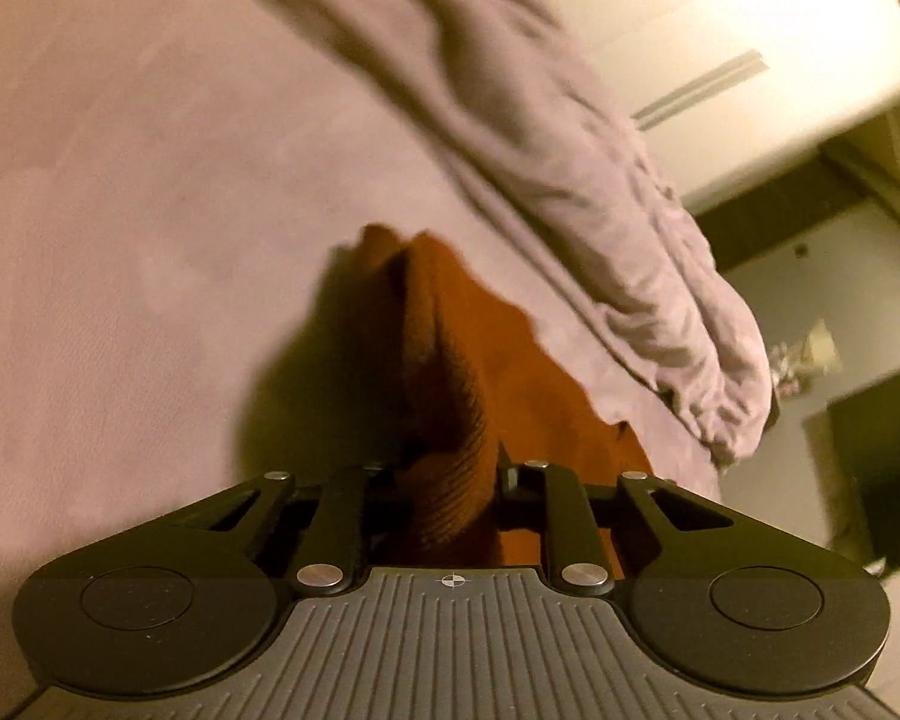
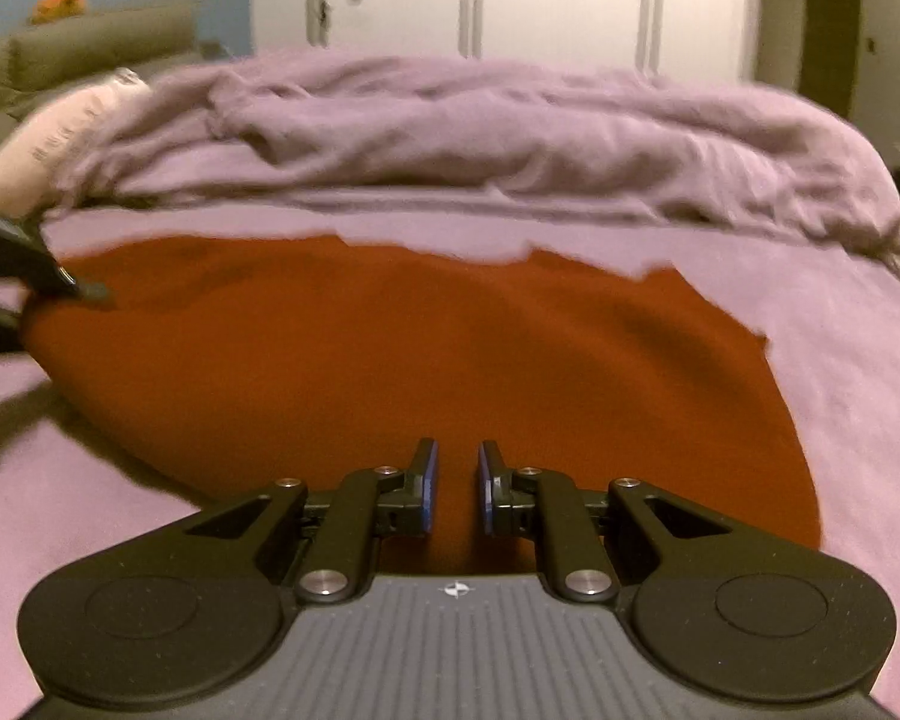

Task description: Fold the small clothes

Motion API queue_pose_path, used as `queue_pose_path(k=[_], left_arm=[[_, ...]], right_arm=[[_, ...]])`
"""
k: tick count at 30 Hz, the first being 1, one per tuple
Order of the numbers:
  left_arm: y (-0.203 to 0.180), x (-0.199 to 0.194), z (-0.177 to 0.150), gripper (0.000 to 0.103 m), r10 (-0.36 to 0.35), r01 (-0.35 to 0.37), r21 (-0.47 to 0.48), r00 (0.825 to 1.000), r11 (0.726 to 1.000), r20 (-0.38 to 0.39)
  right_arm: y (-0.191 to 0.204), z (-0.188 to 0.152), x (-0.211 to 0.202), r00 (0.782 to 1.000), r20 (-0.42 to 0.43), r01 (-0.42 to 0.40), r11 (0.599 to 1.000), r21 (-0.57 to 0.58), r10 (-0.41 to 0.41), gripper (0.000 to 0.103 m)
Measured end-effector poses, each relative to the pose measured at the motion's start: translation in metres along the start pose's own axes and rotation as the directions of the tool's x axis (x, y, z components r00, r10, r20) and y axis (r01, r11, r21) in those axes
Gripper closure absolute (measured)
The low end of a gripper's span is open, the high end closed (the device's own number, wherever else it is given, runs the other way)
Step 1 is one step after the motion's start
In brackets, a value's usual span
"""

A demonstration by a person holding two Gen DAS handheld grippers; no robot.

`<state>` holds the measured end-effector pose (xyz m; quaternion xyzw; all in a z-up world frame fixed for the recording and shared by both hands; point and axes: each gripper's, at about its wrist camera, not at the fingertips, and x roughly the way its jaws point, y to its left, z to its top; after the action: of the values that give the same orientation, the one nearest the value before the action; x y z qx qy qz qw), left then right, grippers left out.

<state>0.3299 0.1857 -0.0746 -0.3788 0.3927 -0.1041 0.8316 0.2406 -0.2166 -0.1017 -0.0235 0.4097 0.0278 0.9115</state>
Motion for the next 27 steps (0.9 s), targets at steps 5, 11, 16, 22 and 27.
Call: queue_pose_path(k=[5, 11, 16, 22, 27], left_arm=[[-0.056, -0.006, -0.005, 0.082, 0.009, -0.011, 0.157, 1.000, 0.988, 0.014], [-0.144, 0.015, -0.041, 0.086, -0.046, 0.064, 0.399, 0.997, 0.915, -0.054], [-0.174, 0.075, -0.095, 0.091, -0.019, 0.098, 0.445, 0.984, 0.890, -0.178], [-0.157, 0.096, -0.124, 0.088, 0.054, 0.057, 0.465, 0.974, 0.884, -0.222], [-0.165, 0.021, -0.117, 0.073, -0.032, 0.112, 0.519, 0.987, 0.848, -0.160]], right_arm=[[-0.014, 0.001, -0.019, 0.998, 0.048, -0.029, 0.998, 0.053, 0.027, 0.090], [-0.051, -0.006, -0.048, 0.991, 0.129, 0.009, 0.985, 0.174, -0.032, 0.090], [-0.070, -0.012, -0.055, 0.990, 0.128, 0.029, 0.975, 0.220, -0.059, 0.089], [-0.075, -0.021, -0.059, 0.994, 0.104, 0.017, 0.980, 0.197, -0.038, 0.089], [-0.076, -0.013, -0.058, 0.992, 0.118, 0.008, 0.981, 0.195, -0.031, 0.089]])
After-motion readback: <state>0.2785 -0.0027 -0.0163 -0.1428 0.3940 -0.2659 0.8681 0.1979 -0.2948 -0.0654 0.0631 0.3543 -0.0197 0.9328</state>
